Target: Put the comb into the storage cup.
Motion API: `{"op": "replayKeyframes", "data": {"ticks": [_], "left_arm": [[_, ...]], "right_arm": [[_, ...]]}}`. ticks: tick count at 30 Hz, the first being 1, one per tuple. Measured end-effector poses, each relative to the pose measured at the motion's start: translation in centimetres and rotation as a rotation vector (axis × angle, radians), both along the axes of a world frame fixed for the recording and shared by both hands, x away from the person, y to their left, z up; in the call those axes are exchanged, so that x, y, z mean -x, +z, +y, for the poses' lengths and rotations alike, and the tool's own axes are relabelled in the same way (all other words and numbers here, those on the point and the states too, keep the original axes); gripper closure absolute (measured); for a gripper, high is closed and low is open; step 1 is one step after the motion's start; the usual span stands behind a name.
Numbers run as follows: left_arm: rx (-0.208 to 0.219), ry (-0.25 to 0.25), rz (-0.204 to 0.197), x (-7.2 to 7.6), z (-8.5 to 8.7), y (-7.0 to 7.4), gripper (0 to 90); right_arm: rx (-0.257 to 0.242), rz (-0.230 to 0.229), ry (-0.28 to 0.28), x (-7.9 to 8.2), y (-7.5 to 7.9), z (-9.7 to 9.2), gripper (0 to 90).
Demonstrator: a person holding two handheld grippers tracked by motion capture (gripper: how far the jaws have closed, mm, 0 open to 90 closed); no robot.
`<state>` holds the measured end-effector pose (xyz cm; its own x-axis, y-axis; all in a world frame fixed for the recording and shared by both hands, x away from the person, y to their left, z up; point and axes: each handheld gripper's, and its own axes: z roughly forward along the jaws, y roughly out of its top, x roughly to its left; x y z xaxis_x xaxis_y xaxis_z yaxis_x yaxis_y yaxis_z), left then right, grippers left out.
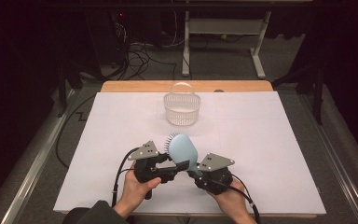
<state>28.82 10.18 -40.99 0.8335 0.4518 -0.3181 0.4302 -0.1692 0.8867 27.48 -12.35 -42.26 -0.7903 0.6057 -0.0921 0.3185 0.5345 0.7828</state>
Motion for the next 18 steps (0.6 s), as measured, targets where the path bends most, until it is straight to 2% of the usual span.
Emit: {"op": "replayKeyframes", "data": {"ticks": [7, 11, 18], "left_arm": [[0.002, -0.022, -0.001, 0.06, 0.28, 0.41, 54.3], [0.013, -0.037, 0.018, -0.17, 0.63, 0.55, 54.3], [0.008, -0.053, 0.014, -0.20, 0.80, 0.85, 54.4]], "right_arm": [[-0.026, 0.004, 0.015, 0.06, 0.14, 0.04, 70.4], [-0.053, 0.018, 0.026, 0.03, 0.21, 0.02, 70.3], [-0.083, 0.050, 0.048, -0.13, 0.26, -0.10, 70.0]]}}
